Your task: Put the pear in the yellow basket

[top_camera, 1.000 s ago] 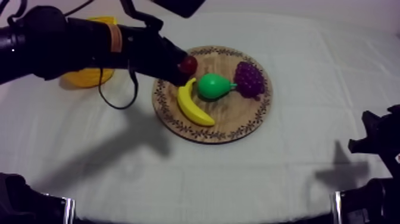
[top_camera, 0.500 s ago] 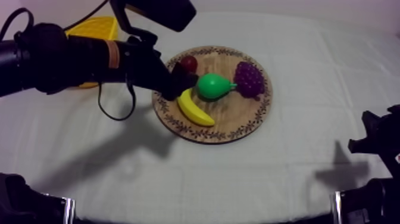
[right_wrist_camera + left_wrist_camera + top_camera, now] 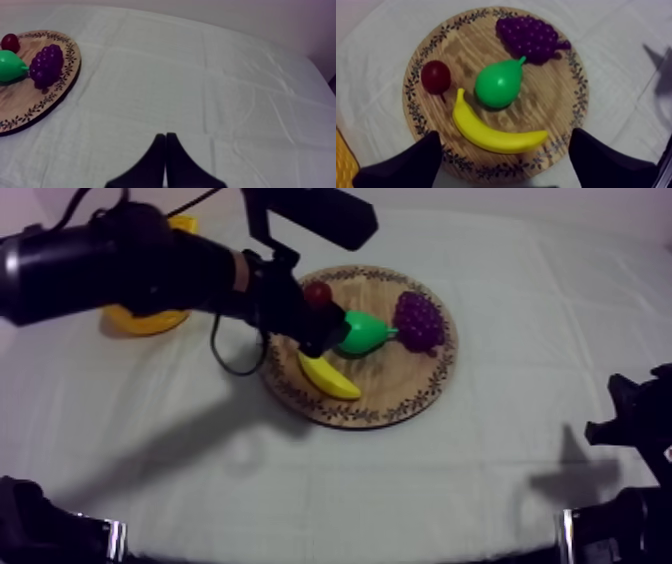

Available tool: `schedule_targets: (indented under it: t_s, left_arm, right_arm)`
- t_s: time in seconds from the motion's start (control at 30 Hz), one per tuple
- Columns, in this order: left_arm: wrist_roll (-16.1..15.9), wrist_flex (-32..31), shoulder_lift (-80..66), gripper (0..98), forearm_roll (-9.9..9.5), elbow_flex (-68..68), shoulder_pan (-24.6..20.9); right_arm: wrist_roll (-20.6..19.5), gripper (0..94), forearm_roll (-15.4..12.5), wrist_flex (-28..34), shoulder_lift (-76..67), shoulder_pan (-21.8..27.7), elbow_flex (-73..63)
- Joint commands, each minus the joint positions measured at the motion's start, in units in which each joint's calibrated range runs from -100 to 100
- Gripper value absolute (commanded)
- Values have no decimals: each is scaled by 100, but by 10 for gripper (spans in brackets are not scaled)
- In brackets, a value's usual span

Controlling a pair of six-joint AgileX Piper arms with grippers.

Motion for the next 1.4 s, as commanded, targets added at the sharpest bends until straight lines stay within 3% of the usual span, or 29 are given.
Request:
schedule_targets:
  t_s: [0.0,0.5,0.87,1.03,1.37]
  left_arm:
    - [-157,512,446,950,55,-473,-28]
    - [-932,2659,2872,933,346,-3301,0]
    - [-870,3748,4007,834,336,-4406,-53]
    - [-864,4002,4406,783,329,-4886,-70]
    - [-723,4283,4740,588,266,-5487,-95]
  right_arm:
    - [0,3,0,-3,-2,-1,4]
    - [0,3,0,-3,-2,-1,4]
    - [0,3,0,-3,-2,-1,4]
    - [0,3,0,-3,-2,-1,4]
    - [0,3,0,-3,-2,-1,4]
